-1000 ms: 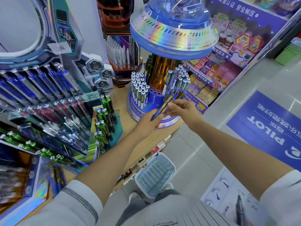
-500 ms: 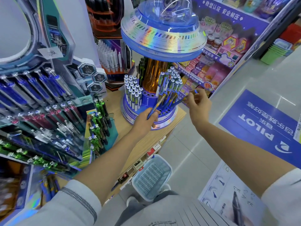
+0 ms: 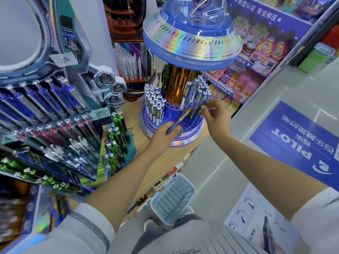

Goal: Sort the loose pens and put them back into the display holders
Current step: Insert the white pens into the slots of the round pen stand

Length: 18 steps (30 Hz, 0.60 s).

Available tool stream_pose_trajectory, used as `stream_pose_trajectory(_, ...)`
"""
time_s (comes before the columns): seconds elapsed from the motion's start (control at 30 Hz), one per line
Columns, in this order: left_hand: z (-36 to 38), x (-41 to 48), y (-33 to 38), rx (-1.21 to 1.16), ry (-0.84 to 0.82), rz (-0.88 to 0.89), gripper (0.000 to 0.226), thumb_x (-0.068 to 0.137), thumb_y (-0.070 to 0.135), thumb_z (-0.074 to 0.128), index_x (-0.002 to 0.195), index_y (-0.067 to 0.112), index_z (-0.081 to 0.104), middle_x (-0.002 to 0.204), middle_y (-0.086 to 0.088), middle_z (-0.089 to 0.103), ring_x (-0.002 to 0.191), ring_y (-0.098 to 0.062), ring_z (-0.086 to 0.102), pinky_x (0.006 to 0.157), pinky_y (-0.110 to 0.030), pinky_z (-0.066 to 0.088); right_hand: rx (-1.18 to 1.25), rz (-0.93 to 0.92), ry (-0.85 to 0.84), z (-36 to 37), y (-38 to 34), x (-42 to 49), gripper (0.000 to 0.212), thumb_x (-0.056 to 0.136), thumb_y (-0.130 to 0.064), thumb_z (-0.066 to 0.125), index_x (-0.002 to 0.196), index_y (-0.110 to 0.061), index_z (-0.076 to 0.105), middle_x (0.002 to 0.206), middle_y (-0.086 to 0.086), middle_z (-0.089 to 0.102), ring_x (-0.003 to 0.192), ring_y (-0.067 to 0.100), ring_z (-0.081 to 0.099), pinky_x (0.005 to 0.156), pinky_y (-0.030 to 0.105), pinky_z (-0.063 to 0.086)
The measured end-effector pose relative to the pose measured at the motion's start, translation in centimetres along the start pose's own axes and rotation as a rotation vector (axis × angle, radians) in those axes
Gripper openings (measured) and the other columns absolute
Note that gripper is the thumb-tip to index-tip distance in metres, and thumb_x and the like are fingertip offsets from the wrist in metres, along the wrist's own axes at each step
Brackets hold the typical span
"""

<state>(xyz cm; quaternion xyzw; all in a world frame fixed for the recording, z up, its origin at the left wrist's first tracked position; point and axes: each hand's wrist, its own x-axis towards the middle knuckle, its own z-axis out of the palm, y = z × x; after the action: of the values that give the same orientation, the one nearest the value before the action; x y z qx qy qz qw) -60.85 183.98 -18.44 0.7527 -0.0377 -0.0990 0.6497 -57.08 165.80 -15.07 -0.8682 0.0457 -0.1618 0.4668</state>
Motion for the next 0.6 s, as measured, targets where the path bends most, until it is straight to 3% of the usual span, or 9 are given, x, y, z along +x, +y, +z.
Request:
stream_pose_trajectory(0.07,-0.01,0.00,0.14,-0.030,0.017,-0.019,0.028,0.102,0.019,0.044,0.103,-0.001,0.063,0.059,0.016,0.055,0.051,0.008,0.050,0.051,-0.007,0.036,0.005,-0.013,0.023,0.11,-0.12,-0.01,0.008,0.092,-0.020,0.064,0.096,-0.018,0.058,0.083,-0.017,0.060,0.077,0.012,0.064,0.073,0.034,0.056)
stream_pose_trajectory(0.17,-0.15,0.09,0.23,-0.093,0.017,-0.076,0.029,0.103,0.020,0.038,0.101,0.004,0.062,0.049,0.020,0.051,0.045,0.003,0.045,0.046,-0.010,0.031,0.020,-0.011,0.052,0.05,0.21,0.11,0.008,0.092,-0.016,0.063,0.098,-0.016,0.059,0.084,-0.009,0.063,0.076,0.011,0.064,0.073,0.035,0.057)
stream_pose_trajectory(0.43,0.03,-0.04,0.57,-0.128,-0.048,-0.129,0.022,0.103,0.016,0.041,0.108,0.004,0.058,0.052,0.020,0.053,0.044,-0.002,0.036,0.044,-0.014,0.029,0.002,0.031,0.015,0.11,-0.09,0.59,0.011,0.090,-0.022,0.067,0.095,-0.017,0.059,0.082,-0.011,0.064,0.077,0.009,0.065,0.072,0.032,0.057)
stream_pose_trajectory(0.6,0.19,-0.30,1.04,-0.121,-0.027,-0.109,0.023,0.101,0.009,0.043,0.114,-0.005,0.055,0.067,0.013,0.049,0.045,0.006,0.049,0.046,-0.005,0.035,-0.004,0.119,0.027,0.41,0.32,-0.06,0.018,0.087,-0.022,0.071,0.095,-0.021,0.054,0.081,-0.008,0.062,0.077,0.015,0.064,0.073,0.034,0.057)
